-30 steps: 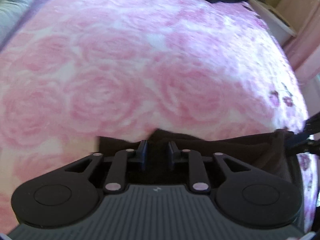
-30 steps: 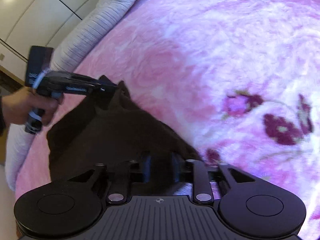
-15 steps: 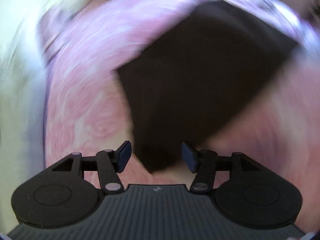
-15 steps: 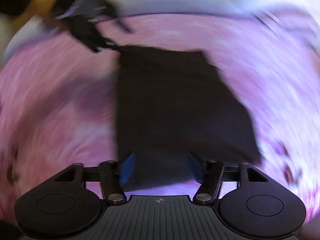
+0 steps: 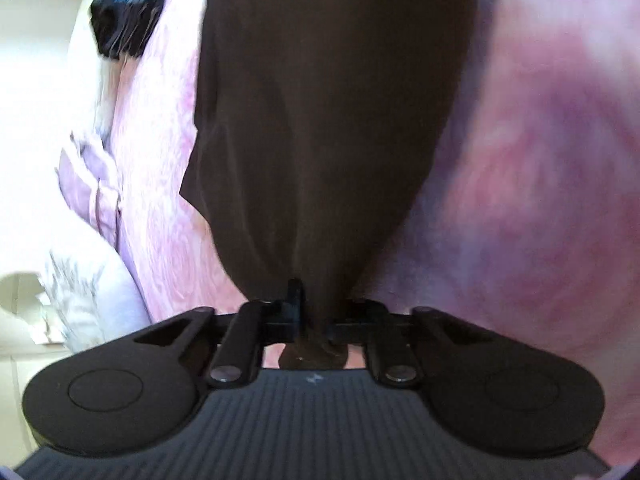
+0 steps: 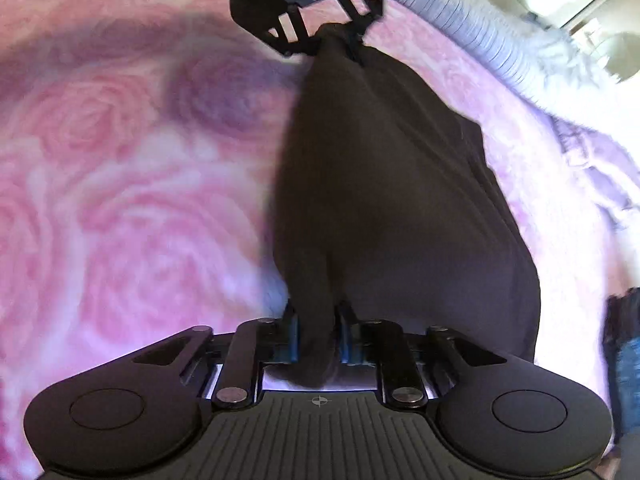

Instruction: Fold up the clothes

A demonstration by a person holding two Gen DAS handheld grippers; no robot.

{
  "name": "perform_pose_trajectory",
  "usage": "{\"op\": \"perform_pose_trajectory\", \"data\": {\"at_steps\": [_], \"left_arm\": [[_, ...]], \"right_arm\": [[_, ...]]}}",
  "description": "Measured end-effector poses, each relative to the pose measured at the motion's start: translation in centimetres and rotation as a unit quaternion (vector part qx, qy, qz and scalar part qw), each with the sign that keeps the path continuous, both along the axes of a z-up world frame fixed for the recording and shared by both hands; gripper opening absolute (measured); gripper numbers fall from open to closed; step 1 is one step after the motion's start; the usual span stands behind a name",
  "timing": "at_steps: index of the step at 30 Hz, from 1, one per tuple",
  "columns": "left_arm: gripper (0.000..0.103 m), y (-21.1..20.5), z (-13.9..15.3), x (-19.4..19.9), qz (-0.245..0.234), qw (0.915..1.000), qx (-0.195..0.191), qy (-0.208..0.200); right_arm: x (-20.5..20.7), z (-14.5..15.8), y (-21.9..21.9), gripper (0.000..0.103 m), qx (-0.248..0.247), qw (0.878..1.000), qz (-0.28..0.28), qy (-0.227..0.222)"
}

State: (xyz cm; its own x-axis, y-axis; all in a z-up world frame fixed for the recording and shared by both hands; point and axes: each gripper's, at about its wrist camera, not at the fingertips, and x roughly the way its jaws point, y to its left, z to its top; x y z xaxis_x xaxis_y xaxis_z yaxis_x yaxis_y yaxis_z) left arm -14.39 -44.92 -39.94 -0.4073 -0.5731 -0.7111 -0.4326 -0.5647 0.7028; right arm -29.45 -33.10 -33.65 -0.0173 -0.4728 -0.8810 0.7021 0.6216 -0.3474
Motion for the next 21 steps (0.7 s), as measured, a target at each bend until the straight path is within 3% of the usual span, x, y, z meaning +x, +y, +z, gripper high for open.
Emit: {"op": "perform_pose_trajectory", "data": {"at_steps": [4, 8, 12, 15, 17, 19, 21], "left_arm": [[0.006, 4.2, 4.1, 0.2, 0.029, 0.9972, 0.067, 0.014], [0.006, 10.8, 6.9, -0.6, 0.076, 0.9865, 0.14, 0.037], [0.007, 15.4, 4.7, -2.6, 0.135, 0.9735, 0.181, 0.038], [0.014, 16.1, 3.6, -2.5, 0.171, 0.9674, 0.184, 0.036], [0.022, 15.9, 4.6, -1.9, 0.187, 0.961, 0.2, 0.041], [0.023, 15.3, 6.0, -0.6, 0.206, 0.9521, 0.222, 0.041], [0.023, 14.6, 7.3, 1.1, 0.234, 0.9394, 0.246, 0.047]], "right_arm": [[-3.9, 4.0, 1.3, 0.011, 0.004, 0.999, 0.025, 0.027], [-8.1, 6.9, 4.2, 0.011, -0.001, 0.997, 0.018, 0.076], [-10.7, 4.5, 6.2, 0.011, 0.026, 0.994, -0.017, 0.104], [-11.5, 2.4, 7.4, 0.011, 0.052, 0.99, -0.059, 0.116], [-11.9, 1.6, 8.1, 0.012, 0.069, 0.983, -0.108, 0.129], [-12.1, 2.8, 9.0, 0.014, 0.067, 0.981, -0.152, 0.099], [-11.8, 4.9, 9.3, 0.019, 0.051, 0.98, -0.192, 0.025]]}}
